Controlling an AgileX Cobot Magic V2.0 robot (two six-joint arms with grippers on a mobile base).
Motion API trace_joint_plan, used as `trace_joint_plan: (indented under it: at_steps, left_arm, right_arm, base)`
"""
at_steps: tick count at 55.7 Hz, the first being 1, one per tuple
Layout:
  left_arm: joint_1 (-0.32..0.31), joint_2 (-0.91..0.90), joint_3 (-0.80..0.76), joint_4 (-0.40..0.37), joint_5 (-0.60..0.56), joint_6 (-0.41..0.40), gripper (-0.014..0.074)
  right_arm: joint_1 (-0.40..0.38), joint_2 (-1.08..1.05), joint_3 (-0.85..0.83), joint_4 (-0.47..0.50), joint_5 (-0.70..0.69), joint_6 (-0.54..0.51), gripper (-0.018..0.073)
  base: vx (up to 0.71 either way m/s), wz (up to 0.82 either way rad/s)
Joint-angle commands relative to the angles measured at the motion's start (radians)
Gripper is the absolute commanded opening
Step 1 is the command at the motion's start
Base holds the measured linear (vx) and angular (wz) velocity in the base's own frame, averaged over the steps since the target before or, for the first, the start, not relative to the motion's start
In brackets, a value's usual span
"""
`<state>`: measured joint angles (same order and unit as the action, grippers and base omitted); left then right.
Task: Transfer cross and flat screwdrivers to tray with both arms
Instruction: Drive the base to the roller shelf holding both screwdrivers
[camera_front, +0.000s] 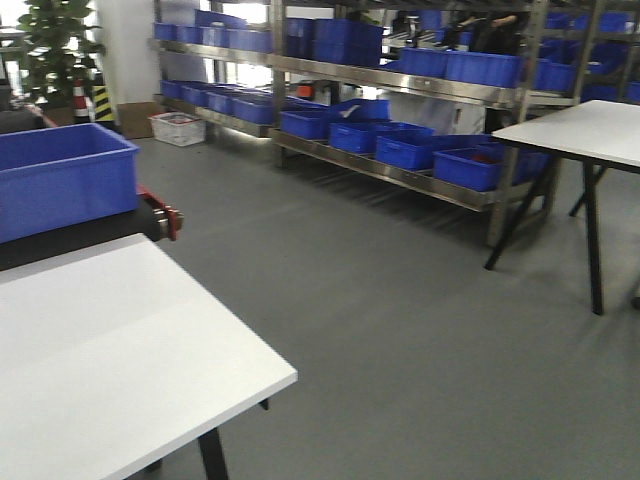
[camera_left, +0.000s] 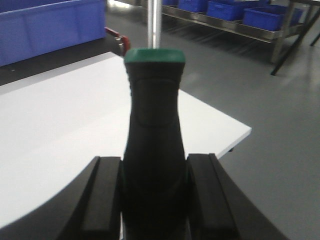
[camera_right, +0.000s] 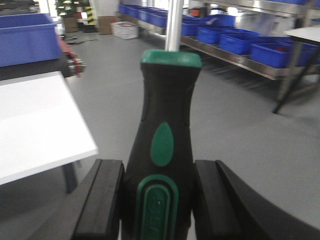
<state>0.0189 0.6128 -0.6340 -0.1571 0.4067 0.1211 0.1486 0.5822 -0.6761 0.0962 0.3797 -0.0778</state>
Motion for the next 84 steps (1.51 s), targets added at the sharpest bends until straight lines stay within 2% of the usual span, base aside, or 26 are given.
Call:
trace_joint_plan:
  at_steps: [1, 42, 84]
  left_arm:
    - [0.000, -0.001, -0.028, -0.016, -0.086, -0.005, -0.0003]
    - [0.000, 0.000, -0.028, -0.015, -0.072, -0.005, -0.0003]
    - [0.000, 0.000, -0.028, -0.015, -0.072, -0.005, -0.0003]
  right_arm:
    - [0.000, -0.001, -0.031, -0.005, -0.086, -0.004, -0.0008]
    - [0.000, -0.001, -0.031, -0.004, -0.087, -0.004, -0.0008]
    - [0.000, -0.001, -0.031, -0.004, -0.086, -0.004, -0.0008]
  base:
    - [-0.02, -0.69]
    - [0.21, -0.71]
    - [0.45, -0.15]
